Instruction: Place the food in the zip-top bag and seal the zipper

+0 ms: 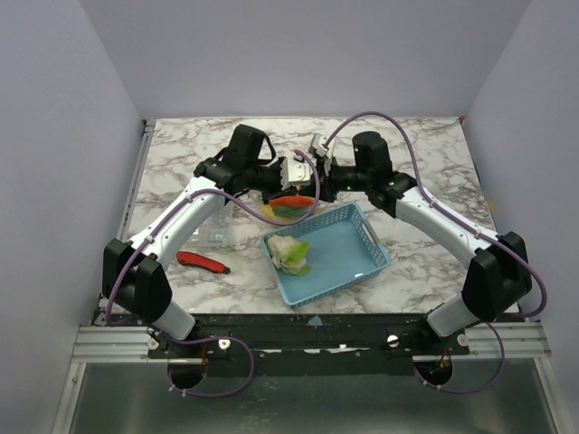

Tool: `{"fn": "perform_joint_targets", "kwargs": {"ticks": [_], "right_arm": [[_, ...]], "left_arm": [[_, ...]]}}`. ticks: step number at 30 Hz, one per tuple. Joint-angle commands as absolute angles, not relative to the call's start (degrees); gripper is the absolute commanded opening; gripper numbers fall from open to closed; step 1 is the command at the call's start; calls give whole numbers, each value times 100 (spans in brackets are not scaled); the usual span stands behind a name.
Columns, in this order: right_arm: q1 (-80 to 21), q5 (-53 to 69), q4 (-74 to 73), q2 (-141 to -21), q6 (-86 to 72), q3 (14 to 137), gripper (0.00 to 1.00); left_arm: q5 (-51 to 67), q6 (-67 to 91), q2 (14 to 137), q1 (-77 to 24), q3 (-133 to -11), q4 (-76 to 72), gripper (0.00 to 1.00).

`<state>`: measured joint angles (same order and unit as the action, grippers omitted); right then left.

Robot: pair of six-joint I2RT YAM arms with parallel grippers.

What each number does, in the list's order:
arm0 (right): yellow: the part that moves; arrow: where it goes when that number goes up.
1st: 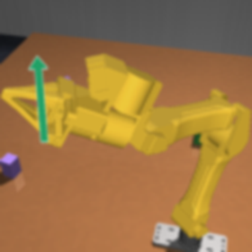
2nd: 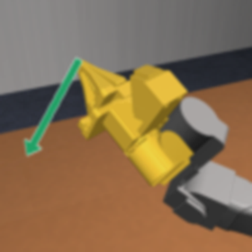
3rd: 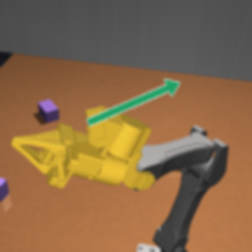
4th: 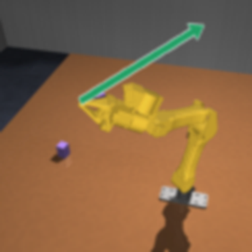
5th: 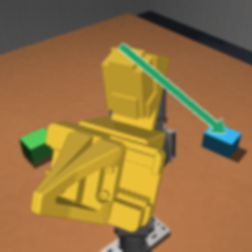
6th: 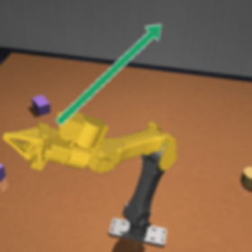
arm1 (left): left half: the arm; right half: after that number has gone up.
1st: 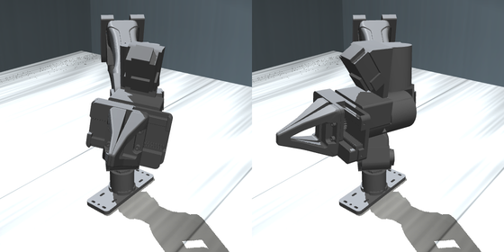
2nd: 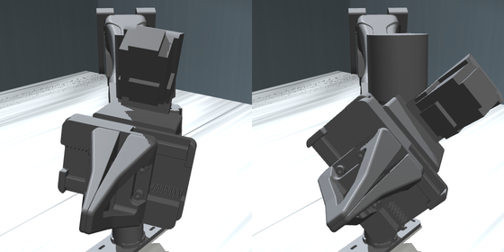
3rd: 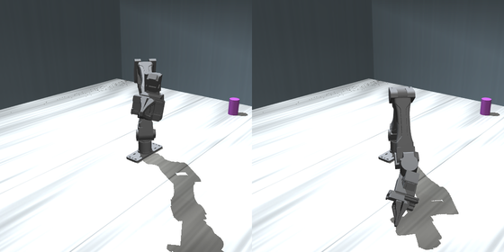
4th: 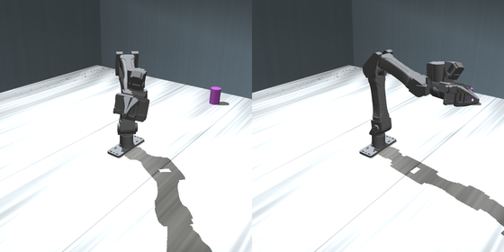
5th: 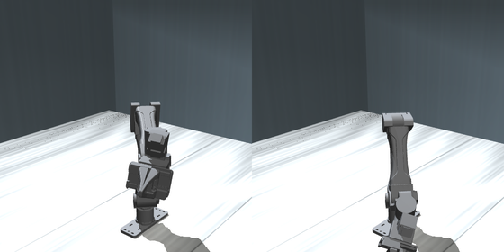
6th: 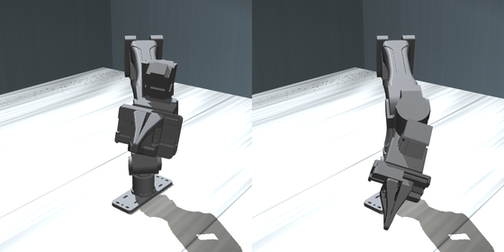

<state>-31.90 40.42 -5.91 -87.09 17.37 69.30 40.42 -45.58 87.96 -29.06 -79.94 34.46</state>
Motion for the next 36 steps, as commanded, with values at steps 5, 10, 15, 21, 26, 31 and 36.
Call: {"fn": "perform_joint_targets", "kwargs": {"ticks": [5, 10, 15, 21, 26, 31, 36], "right_arm": [[-3389, 3783, -397, -8661, 1429, 7198, 37], [-3374, 2989, -713, -8086, 1432, 6672, 49], [-3374, 2725, -1342, -7858, 1381, 6646, 48], [-3373, 2917, -1616, -7829, 1213, 6718, 42], [-3371, 2751, -1840, -8020, 1220, 6860, 32], [-3383, 2715, -1797, -8186, 1116, 6970, 24], [-3394, 2650, -1529, -8311, 1058, 6959, 7]], "left_arm": [[4477, -4667, 8666, -3015, -8086, 3423, 0], [4512, -4649, 8691, -3015, -8077, 3421, 0], [4439, -4641, 8720, -3015, -8154, 3509, 0], [4422, -4658, 8668, -3014, -8121, 3515, 0], [4415, -4667, 8619, -3015, -8106, 3502, 0], [4430, -4659, 8597, -3015, -8107, 3509, 0], [4530, -4623, 8616, -3015, -8128, 3528, 0]]}}
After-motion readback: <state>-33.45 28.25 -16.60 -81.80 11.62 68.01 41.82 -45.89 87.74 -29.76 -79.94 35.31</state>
